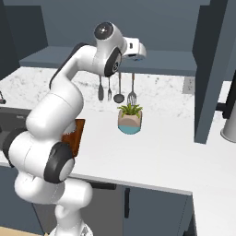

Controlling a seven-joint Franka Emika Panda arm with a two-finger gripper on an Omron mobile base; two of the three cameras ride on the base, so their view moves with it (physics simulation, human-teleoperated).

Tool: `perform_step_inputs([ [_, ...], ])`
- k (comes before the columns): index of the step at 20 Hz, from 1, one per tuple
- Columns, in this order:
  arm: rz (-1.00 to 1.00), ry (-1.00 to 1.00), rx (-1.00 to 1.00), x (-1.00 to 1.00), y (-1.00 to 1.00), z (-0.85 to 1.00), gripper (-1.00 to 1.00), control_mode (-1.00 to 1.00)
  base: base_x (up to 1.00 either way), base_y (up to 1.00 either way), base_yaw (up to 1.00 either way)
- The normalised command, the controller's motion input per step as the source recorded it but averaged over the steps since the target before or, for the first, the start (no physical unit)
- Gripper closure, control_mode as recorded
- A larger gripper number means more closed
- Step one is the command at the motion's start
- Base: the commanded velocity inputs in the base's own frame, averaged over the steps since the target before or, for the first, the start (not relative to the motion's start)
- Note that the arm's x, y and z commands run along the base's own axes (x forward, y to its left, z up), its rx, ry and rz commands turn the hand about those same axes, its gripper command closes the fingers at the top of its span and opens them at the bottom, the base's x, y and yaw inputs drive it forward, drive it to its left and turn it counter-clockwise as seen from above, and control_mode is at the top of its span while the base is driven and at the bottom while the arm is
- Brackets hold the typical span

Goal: Pick the kettle from the counter and place it on the tray. Then pick the mug from the cabinet and place it on the tray. Then close the cabinet doors.

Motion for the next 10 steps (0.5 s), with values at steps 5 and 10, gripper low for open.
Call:
perform_step_inputs([
  [5,0.07,0.10,0.00,0.21,0.01,-0.15,-1.00,-1.00,0.00,0.00,0.00],
  [10,0.04,-0.05,0.00,0.13,0.00,-0.14,-1.00,-1.00,0.00,0.00,0.00],
])
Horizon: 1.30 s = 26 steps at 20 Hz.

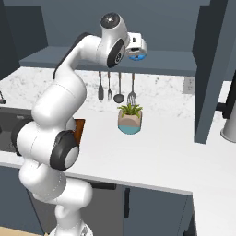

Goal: Pick the kettle from the counter and place it on the tray. Then pick the mug from the cabinet and place it on the tray. Then close the cabinet doors.

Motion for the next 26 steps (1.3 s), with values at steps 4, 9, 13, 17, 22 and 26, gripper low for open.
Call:
perform_step_inputs([
  [4,0.00,-0.12,0.00,0.12,0.00,-0.11,-1.00,-1.00,0.00,0.00,0.00],
  [9,0.00,-0.06,0.05,0.21,0.00,-0.06,-1.00,-1.00,0.00,0.00,0.00],
  [13,0.00,0.00,0.11,0.31,-0.01,-0.01,-1.00,-1.00,0.00,0.00,0.00],
  [17,0.00,0.00,0.09,0.34,-0.03,0.00,-1.00,-1.00,0.00,0.00,0.00],
  [22,0.00,0.00,0.05,0.24,-0.07,0.00,-1.00,-1.00,0.00,0.00,0.00],
  [26,0.00,0.00,0.01,0.24,-0.13,0.00,-1.00,-1.00,0.00,0.00,0.00],
])
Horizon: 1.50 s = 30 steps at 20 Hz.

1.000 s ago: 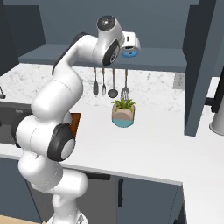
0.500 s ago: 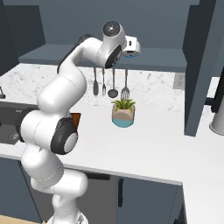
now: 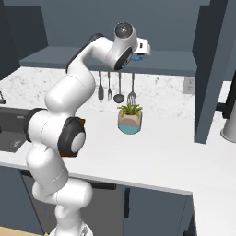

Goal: Pick the kettle from the counter and place it on the tray. Then pick the mug from the cabinet and place it on the tray. Then close the cabinet doors.

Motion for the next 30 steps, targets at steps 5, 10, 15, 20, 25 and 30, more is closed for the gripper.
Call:
perform_step_inputs([
  [5,0.00,0.00,0.00,0.30,-0.17,-0.01,-1.00,-1.00,0.00,0.00,0.00],
  [10,0.00,0.00,0.00,0.23,-0.12,0.00,-1.00,-1.00,0.00,0.00,0.00],
  [15,0.00,0.00,0.00,0.08,-0.07,0.00,-1.00,-1.00,0.00,0.00,0.00],
  [20,0.00,0.00,0.00,-0.01,-0.03,0.00,-1.00,-1.00,0.00,0.00,0.00],
  [25,0.00,0.00,0.00,-0.01,0.00,-0.04,-1.00,-1.00,0.00,0.00,0.00],
  [30,-0.01,0.00,0.00,0.00,0.00,-0.10,1.00,-1.00,0.00,0.00,0.00],
])
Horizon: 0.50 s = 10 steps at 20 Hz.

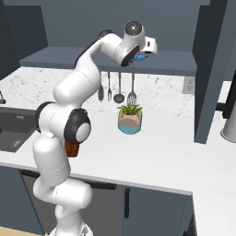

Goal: Pick the kettle from the counter and place it on the tray. Then pick the mug from the cabinet and place it on the tray. Then close the cabinet doors.

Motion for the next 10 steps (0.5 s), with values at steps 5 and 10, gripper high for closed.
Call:
perform_step_inputs([
  [5,-0.02,0.00,0.00,0.00,0.00,-0.11,1.00,-1.00,0.00,0.00,0.00],
  [10,-0.01,0.00,0.00,0.00,0.00,-0.07,1.00,-1.00,0.00,0.00,0.00],
])
